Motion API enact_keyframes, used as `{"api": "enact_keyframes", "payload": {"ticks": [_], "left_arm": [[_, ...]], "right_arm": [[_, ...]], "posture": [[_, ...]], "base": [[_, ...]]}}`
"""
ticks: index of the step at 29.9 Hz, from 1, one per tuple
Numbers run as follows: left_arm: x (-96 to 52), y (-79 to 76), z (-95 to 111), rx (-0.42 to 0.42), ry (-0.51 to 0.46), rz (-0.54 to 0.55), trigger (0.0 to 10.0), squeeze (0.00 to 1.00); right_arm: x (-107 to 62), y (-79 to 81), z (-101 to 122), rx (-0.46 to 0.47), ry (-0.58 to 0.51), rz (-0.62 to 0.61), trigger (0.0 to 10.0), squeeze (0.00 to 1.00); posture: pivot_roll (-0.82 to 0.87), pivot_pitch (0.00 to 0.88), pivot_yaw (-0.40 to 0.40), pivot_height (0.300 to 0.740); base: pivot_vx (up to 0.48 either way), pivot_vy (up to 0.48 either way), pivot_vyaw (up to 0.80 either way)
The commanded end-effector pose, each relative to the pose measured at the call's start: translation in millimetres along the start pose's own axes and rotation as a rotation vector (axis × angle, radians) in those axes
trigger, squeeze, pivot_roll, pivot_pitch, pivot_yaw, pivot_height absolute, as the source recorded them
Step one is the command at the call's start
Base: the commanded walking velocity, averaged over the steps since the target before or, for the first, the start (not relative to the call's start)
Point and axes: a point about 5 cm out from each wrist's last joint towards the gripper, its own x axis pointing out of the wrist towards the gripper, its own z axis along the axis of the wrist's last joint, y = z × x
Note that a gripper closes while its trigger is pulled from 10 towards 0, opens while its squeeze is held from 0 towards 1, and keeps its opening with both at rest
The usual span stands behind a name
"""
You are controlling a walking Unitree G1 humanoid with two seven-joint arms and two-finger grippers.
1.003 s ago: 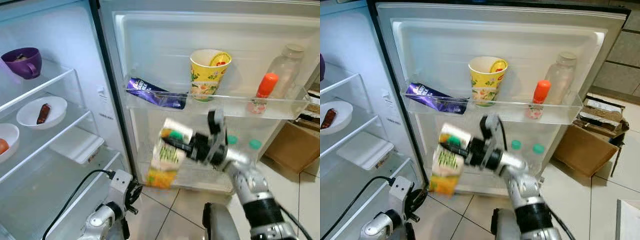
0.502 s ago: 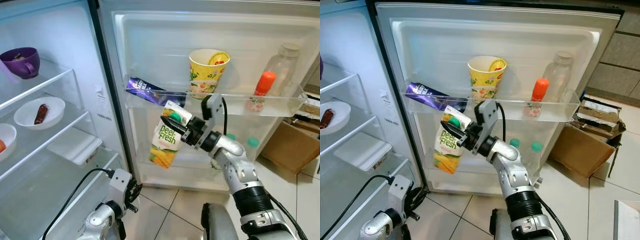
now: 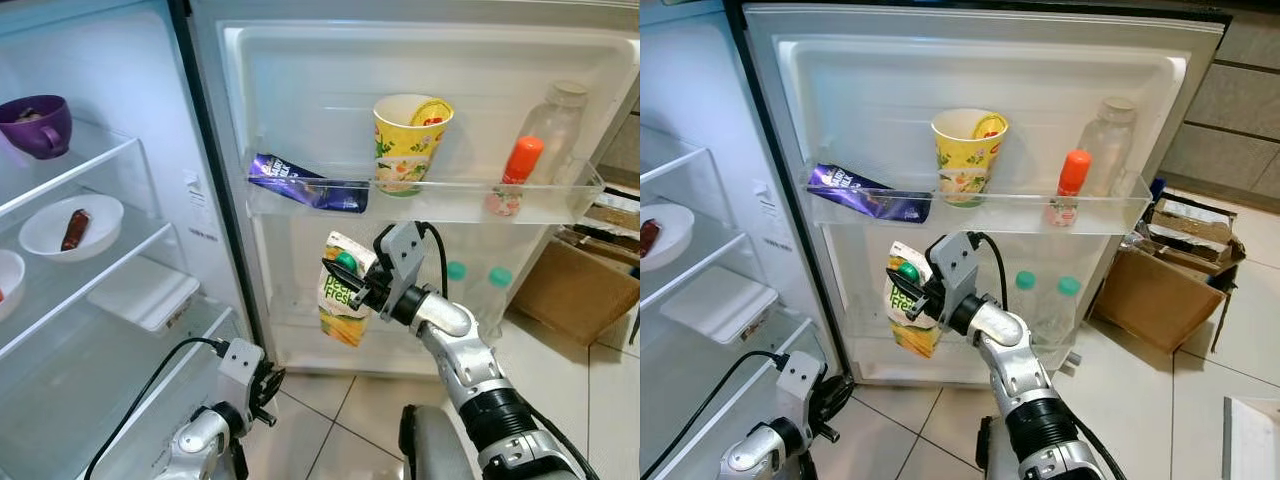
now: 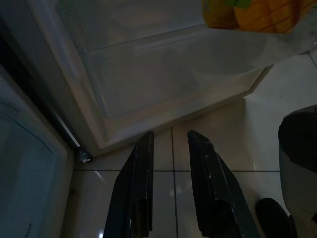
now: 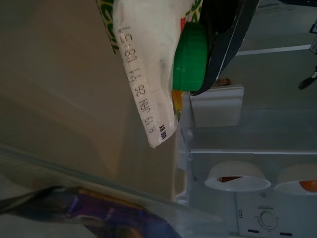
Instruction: Restocking fridge
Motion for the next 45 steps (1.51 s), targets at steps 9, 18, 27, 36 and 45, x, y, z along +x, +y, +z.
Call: {"api": "enact_keyframes", "payload": {"ticks": [9, 18, 27, 36, 45], "left_arm": [[-1.0, -4.1, -2.0, -0.005, -0.008, -0.013, 10.0, 0.0], [0.0, -3.6, 0.0, 0.002, -0.016, -0.016, 10.0, 0.0], [0.9, -3.3, 1.4, 0.004, -0.019, -0.018, 10.0, 0.0], [2.0, -2.5, 3.1, 0.007, -0.022, -0.018, 10.0, 0.0], [2.4, -2.7, 3.2, 0.006, -0.021, -0.017, 10.0, 0.0]], "right_arm": [[2.1, 23.6, -20.6, -0.083, 0.051, 0.079, 10.0, 0.0], [-1.1, 1.8, -36.7, -0.086, 0.137, -0.054, 10.0, 0.0], [-7.7, -6.2, -47.8, 0.055, 0.159, -0.112, 10.0, 0.0], [-11.4, -8.8, -57.7, 0.206, 0.168, -0.181, 10.0, 0.0], [-17.4, -27.9, -58.1, 0.323, 0.156, -0.314, 10.0, 0.0]], "posture": [[-0.04, 0.053, -0.044, 0.375], [-0.04, 0.055, -0.044, 0.375], [-0.04, 0.05, -0.039, 0.375], [-0.04, 0.047, -0.037, 0.375], [-0.04, 0.045, -0.036, 0.375]], "base": [[0.0, 0.0, 0.0], [0.0, 0.0, 0.0], [0.0, 0.0, 0.0], [0.0, 0.0, 0.0], [0.0, 0.0, 0.0]]}}
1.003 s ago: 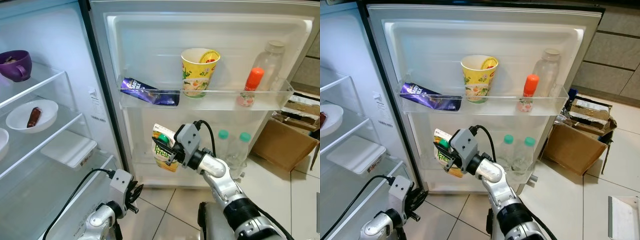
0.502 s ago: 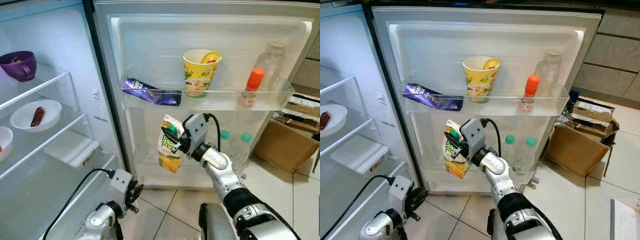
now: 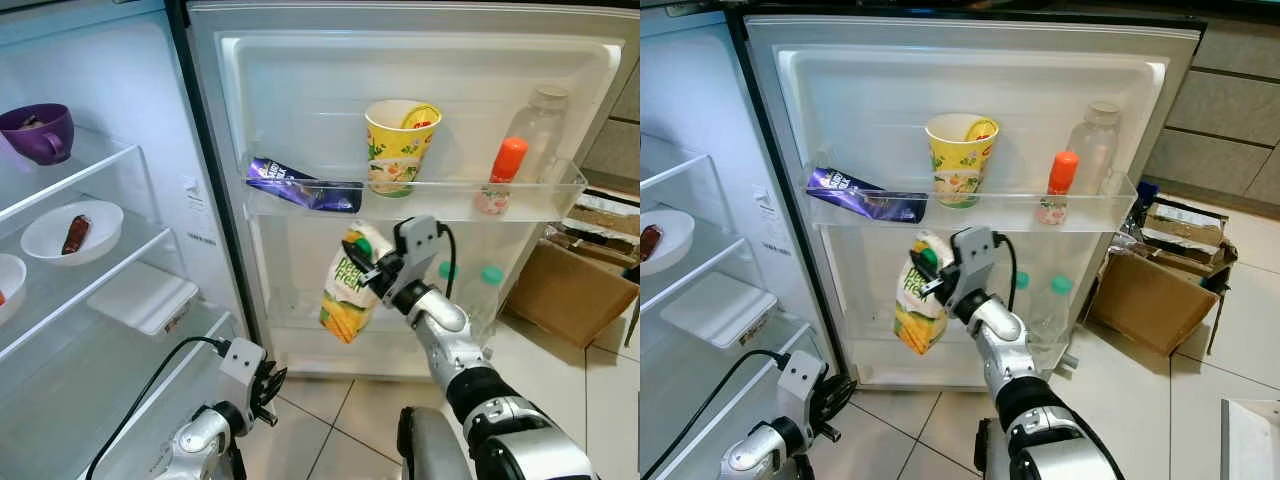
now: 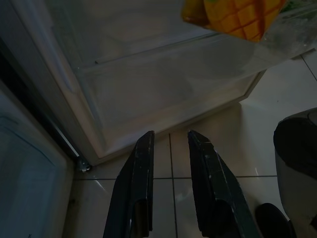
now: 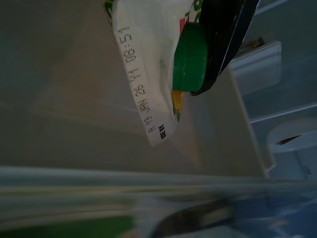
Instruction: Restocking fridge
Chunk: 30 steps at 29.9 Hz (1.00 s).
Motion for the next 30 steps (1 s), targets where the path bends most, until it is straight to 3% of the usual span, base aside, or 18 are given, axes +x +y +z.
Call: {"api": "enact_keyframes", "payload": {"ticks": [1, 30], "left_arm": [[1.7, -1.5, 1.4, -0.001, -0.008, -0.005, 10.0, 0.0], [4.7, -4.5, 2.3, -0.002, -0.007, -0.012, 10.0, 0.0]], "right_arm": [[-17.5, -4.1, -33.2, 0.085, 0.152, -0.052, 10.0, 0.0], [-31.1, 6.2, -64.9, 0.075, 0.369, 0.02, 10.0, 0.0]], "posture": [[-0.04, 0.043, -0.037, 0.375], [-0.04, 0.021, -0.039, 0.375]], "base": [[0.0, 0.0, 0.0], [0.0, 0.0, 0.0]]}}
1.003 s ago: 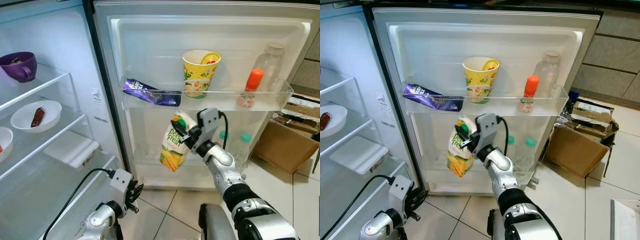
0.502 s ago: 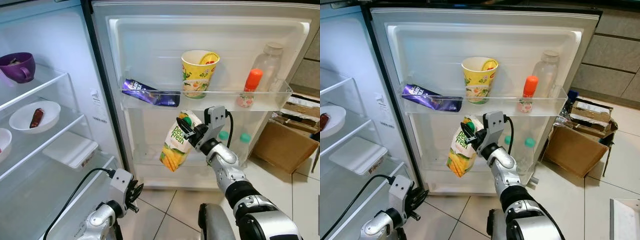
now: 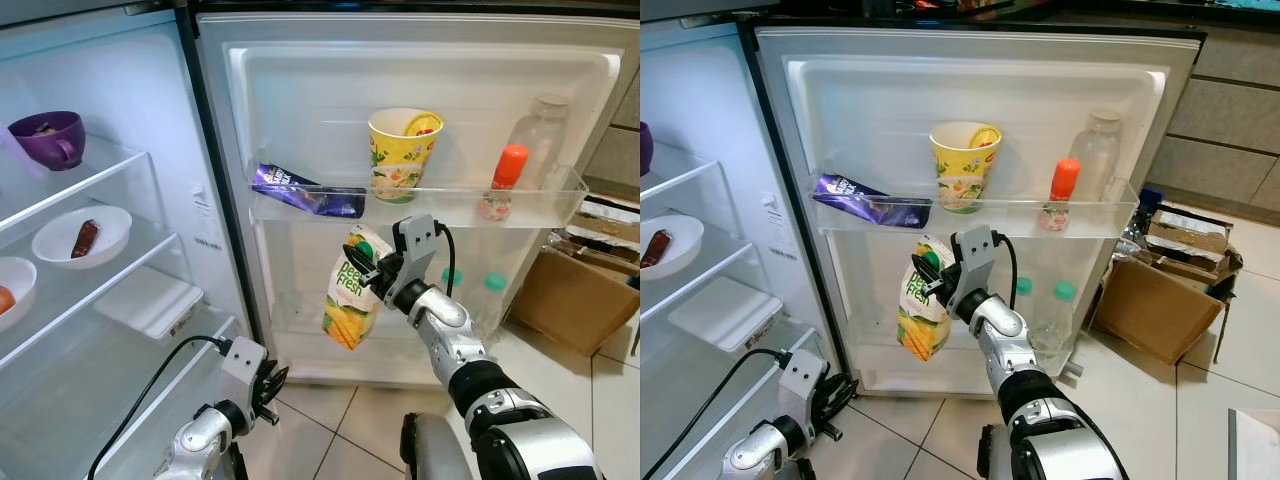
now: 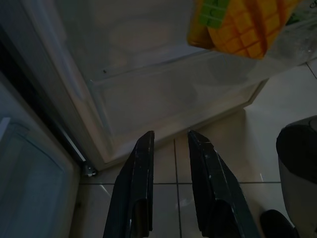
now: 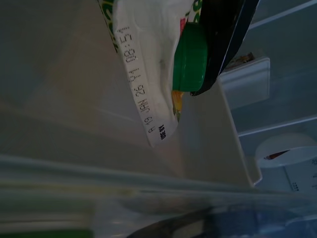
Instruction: Restocking fridge
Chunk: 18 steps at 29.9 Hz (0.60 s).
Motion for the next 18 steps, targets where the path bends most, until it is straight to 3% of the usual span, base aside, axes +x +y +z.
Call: {"api": "enact_keyframes", "payload": {"ticks": [1, 11, 18], "left_arm": [[2.8, -3.4, 0.8, -0.003, -0.002, -0.009, 10.0, 0.0], [2.9, -3.3, 0.7, -0.002, 0.0, -0.008, 10.0, 0.0], [2.9, -2.9, 1.1, -0.003, -0.003, -0.006, 10.0, 0.0]], "right_arm": [[-25.1, 4.7, -56.5, 0.09, 0.267, -0.019, 10.0, 0.0], [-28.7, 6.9, -64.4, 0.077, 0.317, -0.016, 10.0, 0.0], [-26.8, 12.1, -56.8, 0.101, 0.242, 0.089, 10.0, 0.0]], "posture": [[-0.04, 0.022, -0.039, 0.375], [-0.04, 0.026, -0.037, 0.375], [-0.04, 0.027, -0.039, 0.375]], "base": [[0.0, 0.0, 0.0], [0.0, 0.0, 0.0], [0.0, 0.0, 0.0]]}}
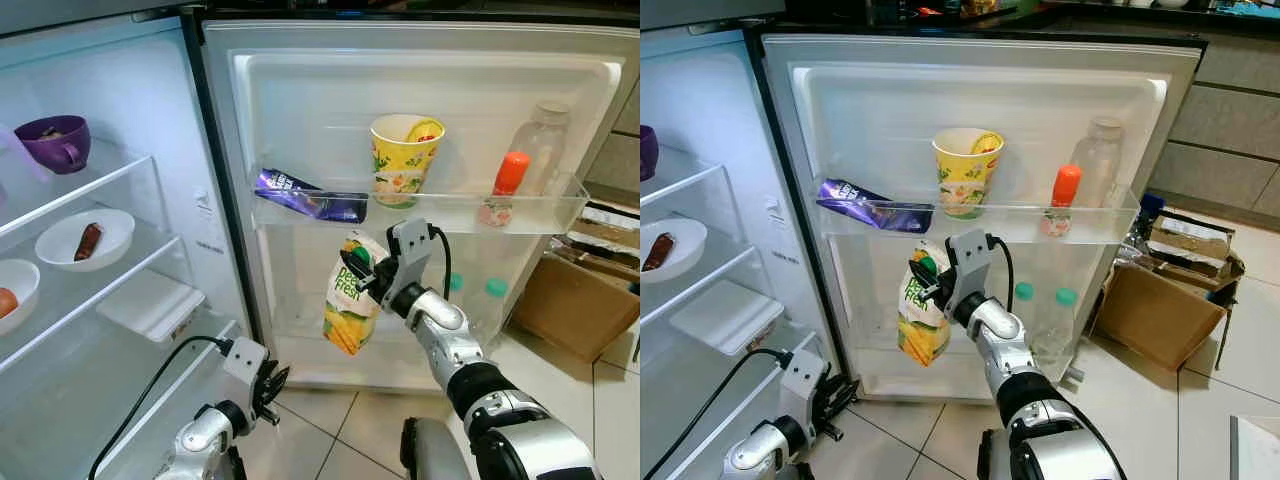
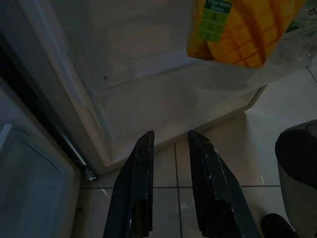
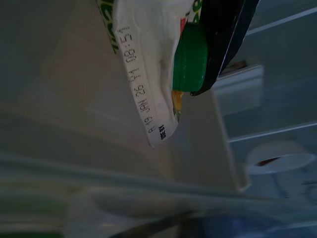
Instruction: Restocking fridge
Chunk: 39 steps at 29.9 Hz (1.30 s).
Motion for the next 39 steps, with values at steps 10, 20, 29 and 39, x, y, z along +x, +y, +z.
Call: {"api": "enact_keyframes", "payload": {"ticks": [10, 20, 29, 39], "left_arm": [[2.0, 0.7, 2.0, -0.005, -0.004, 0.006, 10.0, 0.0], [2.3, 1.2, 2.6, -0.004, -0.005, 0.007, 10.0, 0.0], [2.5, 1.6, 3.0, -0.004, -0.005, 0.008, 10.0, 0.0], [2.8, 1.1, 3.1, -0.005, -0.006, 0.006, 10.0, 0.0]], "right_arm": [[-39.9, 30.5, -55.3, -0.009, 0.22, 0.406, 10.0, 0.0], [-47.7, 35.7, -52.3, -0.04, 0.21, 0.515, 10.0, 0.0], [-49.8, 37.6, -43.4, 0.024, 0.154, 0.545, 10.0, 0.0], [-65.5, 55.2, -19.1, 0.188, 0.033, 0.804, 10.0, 0.0]], "posture": [[-0.05, 0.026, -0.039, 0.375], [-0.05, 0.025, -0.036, 0.375], [-0.05, 0.025, -0.036, 0.375], [-0.05, 0.025, -0.036, 0.375]], "base": [[0.0, 0.0, 0.0], [0.0, 0.0, 0.0], [0.0, 0.0, 0.0], [0.0, 0.0, 0.0]]}}
